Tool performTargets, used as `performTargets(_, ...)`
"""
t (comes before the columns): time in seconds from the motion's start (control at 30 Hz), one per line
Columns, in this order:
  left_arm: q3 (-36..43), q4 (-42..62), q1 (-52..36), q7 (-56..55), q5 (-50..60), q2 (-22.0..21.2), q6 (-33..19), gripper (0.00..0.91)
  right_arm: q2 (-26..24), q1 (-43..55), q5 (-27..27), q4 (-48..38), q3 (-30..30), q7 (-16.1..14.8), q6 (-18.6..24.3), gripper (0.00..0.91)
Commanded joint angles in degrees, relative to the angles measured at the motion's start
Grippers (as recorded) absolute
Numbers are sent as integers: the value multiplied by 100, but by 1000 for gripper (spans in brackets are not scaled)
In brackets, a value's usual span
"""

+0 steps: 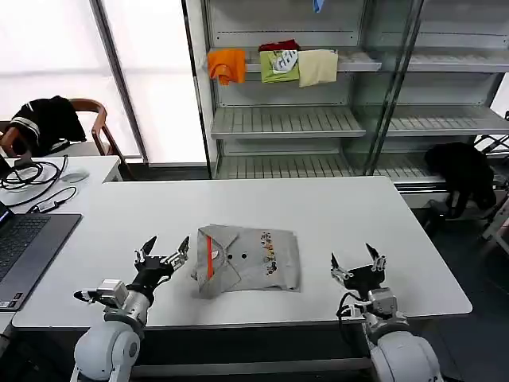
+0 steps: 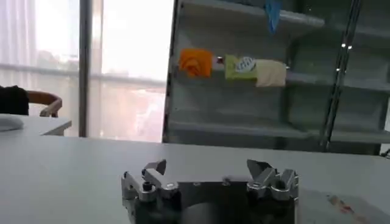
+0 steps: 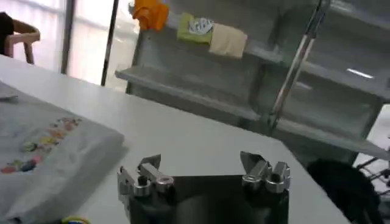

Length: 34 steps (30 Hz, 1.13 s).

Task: Fold and organize the clothes.

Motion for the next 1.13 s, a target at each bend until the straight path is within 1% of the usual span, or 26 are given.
performTargets(0.03,15,-119,189,36,-1,10,-127,907,-280,-69,535,-70,783,-1160,493,907)
performTargets(0.1,34,-132,203,-2,8,5,-211,907,-277,-61,696,-110,898,-1391,605,907)
performTargets(0.13,45,-142,211,-14,18,8,-251,907,-277,-53,761,-125,919,-1418,622,907)
performTargets(0.2,67,-151,216,-39,22,18,-359,907,-275,-32,764,-151,927,-1378,649,907)
performTargets(0.33,117,-150,242,-119,21,42,-574,907,-252,26,754,-196,888,-1123,545,907)
performTargets(0.43,138,-117,271,-180,31,44,-727,907,-238,40,752,-239,869,-1045,572,907)
performTargets(0.63,134,-70,327,-176,37,43,-892,907,-253,66,772,-267,865,-1072,595,907)
performTargets(1.0,180,-124,405,-206,33,61,-831,907,-236,160,786,-247,846,-1183,554,907)
performTargets(1.07,188,-135,418,-192,42,65,-807,907,-221,174,809,-253,824,-1154,540,907)
performTargets(1.13,241,-176,468,-182,105,87,-758,907,-134,241,846,-290,739,-989,508,907)
